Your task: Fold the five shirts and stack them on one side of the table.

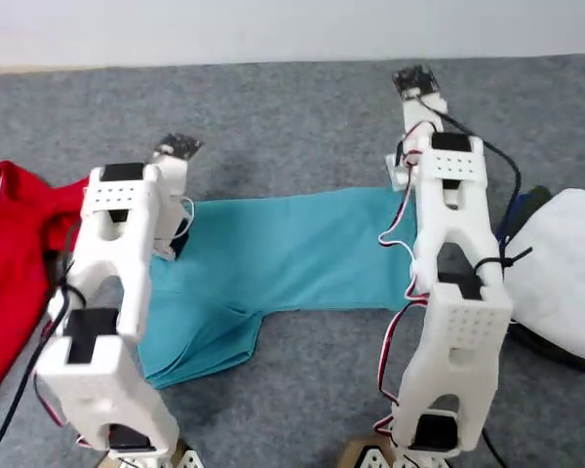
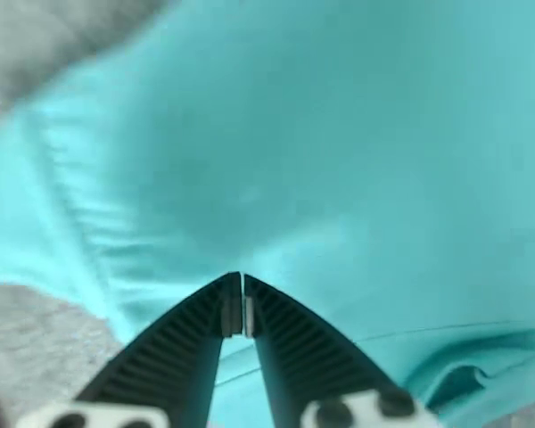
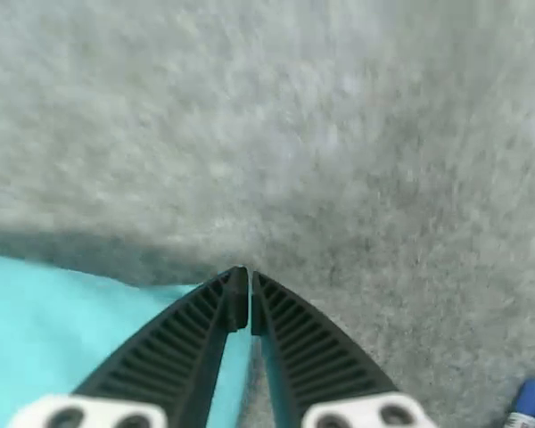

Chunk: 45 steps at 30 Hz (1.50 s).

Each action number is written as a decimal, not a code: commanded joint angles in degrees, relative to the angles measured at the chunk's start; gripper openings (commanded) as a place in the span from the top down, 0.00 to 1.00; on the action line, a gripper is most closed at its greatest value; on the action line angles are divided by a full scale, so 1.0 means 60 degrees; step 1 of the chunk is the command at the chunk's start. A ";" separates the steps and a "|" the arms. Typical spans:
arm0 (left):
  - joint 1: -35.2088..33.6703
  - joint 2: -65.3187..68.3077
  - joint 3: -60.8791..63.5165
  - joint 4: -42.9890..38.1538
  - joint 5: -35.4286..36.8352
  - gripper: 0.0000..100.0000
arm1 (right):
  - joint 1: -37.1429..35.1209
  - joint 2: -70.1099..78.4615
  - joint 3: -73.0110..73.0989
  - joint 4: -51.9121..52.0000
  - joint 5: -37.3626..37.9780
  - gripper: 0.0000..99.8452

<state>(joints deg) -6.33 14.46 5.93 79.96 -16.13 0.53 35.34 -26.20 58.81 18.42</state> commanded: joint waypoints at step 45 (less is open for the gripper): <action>0.2081 -0.4278 0.3553 0.3121 -0.2242 0.99 | -0.0330 -0.6132 0.1685 0.7319 -0.0029 0.99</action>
<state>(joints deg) 12.22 -4.79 31.25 95.69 -30.29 -1.23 1.93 -15.82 100.40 18.42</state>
